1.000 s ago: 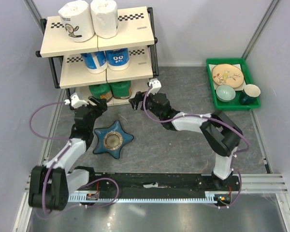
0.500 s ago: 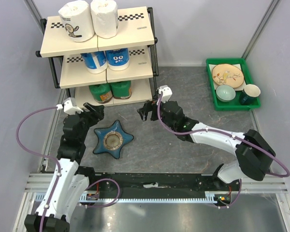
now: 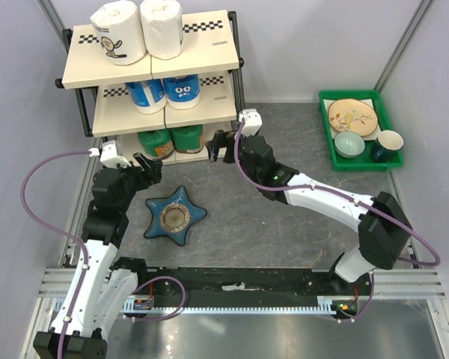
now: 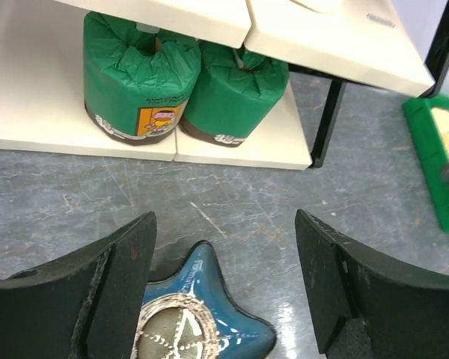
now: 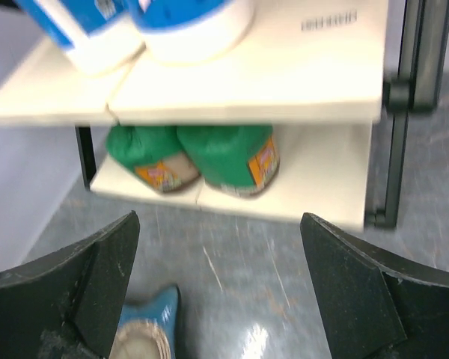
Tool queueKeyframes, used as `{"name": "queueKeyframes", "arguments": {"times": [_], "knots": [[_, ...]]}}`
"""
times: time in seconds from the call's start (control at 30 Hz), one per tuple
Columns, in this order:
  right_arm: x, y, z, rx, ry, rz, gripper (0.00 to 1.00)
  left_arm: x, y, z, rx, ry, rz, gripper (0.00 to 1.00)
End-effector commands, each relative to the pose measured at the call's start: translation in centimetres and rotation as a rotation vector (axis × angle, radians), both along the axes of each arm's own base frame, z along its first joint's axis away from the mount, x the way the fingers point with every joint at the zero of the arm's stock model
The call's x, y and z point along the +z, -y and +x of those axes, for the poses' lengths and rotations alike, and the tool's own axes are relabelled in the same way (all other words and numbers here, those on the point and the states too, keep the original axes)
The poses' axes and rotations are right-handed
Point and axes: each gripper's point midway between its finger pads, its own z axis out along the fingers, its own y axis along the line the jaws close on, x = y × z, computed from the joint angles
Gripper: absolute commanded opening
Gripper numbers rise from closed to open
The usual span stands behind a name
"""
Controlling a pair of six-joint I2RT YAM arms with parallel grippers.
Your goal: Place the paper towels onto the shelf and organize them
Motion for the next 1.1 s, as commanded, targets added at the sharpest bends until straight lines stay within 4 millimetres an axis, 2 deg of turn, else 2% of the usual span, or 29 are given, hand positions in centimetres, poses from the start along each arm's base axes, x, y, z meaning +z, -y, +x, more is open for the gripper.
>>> {"name": "queueKeyframes", "arguments": {"times": [0.0,0.03,0.1,0.27,0.33,0.5,0.6,0.67,0.8,1.07], "knots": [[3.2,-1.3,3.1,-0.084,0.096,0.033,0.97,0.9,-0.3,0.1,-0.034,0.023,0.108,0.82],[4.2,-1.7,3.7,-0.089,0.125,0.037,0.95,0.8,-0.3,0.1,-0.036,0.021,0.117,0.82],[5.0,-2.8,4.9,-0.095,0.162,0.037,0.94,0.6,-0.4,0.3,-0.041,0.022,0.140,0.82],[5.2,-5.1,7.7,-0.099,0.248,-0.056,0.91,0.1,-0.3,0.7,-0.048,0.018,0.156,0.82],[5.4,-5.8,8.6,-0.109,0.278,-0.064,0.87,0.0,-0.1,0.7,-0.058,0.023,0.149,0.82],[5.7,-5.8,10.2,-0.166,0.325,-0.122,0.77,-0.4,-0.1,0.5,-0.061,0.021,0.147,0.82],[5.6,-5.5,10.6,-0.191,0.346,-0.145,0.64,-0.4,-0.1,0.3,-0.058,0.032,0.148,0.82],[5.8,-5.2,10.8,-0.206,0.367,-0.171,0.61,-0.7,-0.3,0.3,-0.051,0.030,0.151,0.82],[5.9,-4.9,11.4,-0.233,0.385,-0.206,0.49,-1.2,-0.4,0.2,-0.044,0.027,0.155,0.82],[5.1,-4.4,14.2,-0.248,0.392,-0.211,0.48,-1.7,-0.5,0.2,-0.041,0.025,0.157,0.82]]}}
